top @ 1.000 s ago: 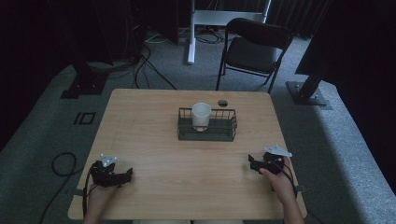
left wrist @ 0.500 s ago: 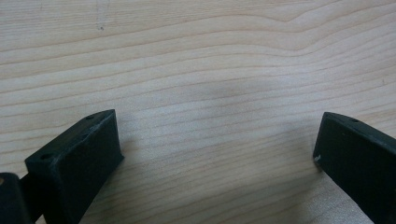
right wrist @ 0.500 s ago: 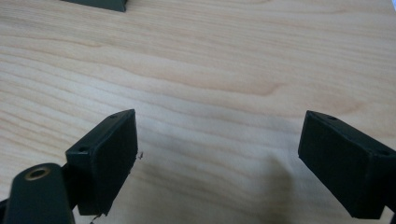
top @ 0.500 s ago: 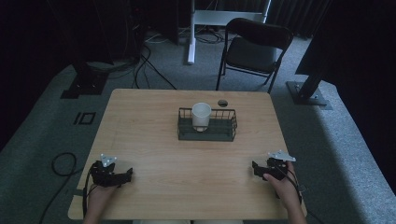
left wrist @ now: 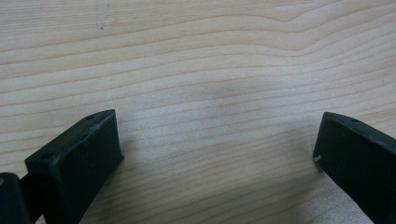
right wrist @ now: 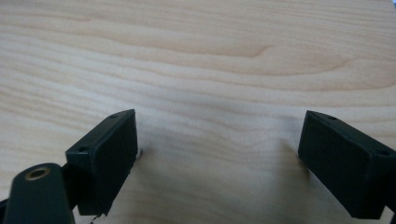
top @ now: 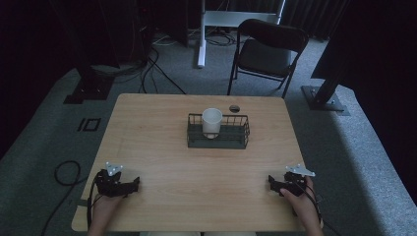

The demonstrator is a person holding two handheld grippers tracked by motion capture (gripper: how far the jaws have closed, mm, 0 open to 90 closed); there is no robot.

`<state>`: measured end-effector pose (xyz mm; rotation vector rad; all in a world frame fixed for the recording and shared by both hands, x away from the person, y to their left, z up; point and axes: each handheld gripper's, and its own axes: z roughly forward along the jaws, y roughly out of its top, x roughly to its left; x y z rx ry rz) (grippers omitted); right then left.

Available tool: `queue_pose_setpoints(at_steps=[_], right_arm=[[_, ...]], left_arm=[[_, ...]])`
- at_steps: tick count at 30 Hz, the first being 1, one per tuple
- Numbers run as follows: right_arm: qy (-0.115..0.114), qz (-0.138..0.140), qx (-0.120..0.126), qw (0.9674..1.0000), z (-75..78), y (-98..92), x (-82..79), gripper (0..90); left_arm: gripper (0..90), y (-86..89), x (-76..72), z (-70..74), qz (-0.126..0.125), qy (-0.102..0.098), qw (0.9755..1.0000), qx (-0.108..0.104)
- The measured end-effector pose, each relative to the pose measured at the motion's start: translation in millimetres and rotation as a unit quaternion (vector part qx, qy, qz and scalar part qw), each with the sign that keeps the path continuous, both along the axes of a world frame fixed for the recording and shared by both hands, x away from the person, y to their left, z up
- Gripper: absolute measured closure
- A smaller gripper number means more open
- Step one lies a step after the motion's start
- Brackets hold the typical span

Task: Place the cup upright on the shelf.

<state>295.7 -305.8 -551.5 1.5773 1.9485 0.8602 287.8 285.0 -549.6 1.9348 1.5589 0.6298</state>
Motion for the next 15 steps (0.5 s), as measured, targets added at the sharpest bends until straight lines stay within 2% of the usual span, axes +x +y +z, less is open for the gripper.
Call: queue_pose_setpoints(at_steps=[15], right_arm=[[0.004,-0.002,-0.003,1.0,-1.2,-1.6,-2.3,11.4]], left_arm=[[0.9,0.0,0.0,0.0,0.0,0.0,1.0,0.0]])
